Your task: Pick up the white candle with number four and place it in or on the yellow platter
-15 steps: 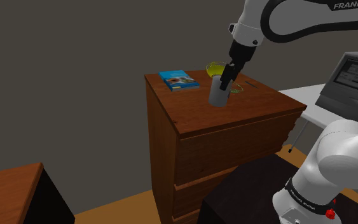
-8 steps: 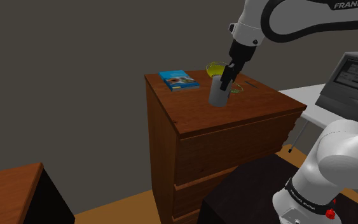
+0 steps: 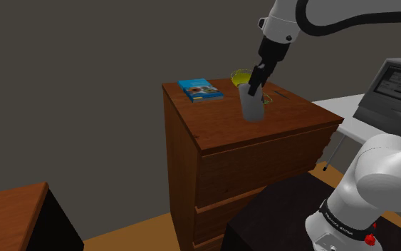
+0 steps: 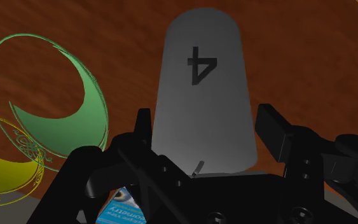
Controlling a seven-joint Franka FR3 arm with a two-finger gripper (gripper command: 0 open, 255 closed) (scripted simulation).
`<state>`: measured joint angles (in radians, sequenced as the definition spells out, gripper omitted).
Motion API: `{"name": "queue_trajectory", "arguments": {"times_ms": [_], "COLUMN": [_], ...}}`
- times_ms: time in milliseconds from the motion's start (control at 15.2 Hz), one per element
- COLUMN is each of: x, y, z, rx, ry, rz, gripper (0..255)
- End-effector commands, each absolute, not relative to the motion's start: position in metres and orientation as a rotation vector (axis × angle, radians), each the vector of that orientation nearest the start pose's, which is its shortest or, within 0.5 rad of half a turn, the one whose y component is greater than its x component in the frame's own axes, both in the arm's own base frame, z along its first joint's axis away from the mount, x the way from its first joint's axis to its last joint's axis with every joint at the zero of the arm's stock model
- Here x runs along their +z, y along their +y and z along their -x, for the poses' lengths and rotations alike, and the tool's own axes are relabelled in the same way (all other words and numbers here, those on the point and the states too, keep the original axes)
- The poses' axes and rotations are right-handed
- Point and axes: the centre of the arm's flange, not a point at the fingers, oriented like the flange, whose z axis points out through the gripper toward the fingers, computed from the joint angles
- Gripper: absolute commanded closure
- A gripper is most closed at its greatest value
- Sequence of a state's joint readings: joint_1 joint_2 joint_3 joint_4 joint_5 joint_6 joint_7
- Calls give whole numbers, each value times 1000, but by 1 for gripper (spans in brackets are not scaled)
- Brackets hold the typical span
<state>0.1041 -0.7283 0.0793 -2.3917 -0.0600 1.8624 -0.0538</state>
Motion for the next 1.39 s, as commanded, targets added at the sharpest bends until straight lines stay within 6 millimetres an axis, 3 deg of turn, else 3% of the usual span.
{"name": "queue_trajectory", "arguments": {"times_ms": [0, 1320], "x": [592, 695], "y": [65, 65], "z": [-344, -344], "rx": [-329, -329], "ry": [-376, -376], "rz": [3203, 3203], "gripper": [255, 255]}}
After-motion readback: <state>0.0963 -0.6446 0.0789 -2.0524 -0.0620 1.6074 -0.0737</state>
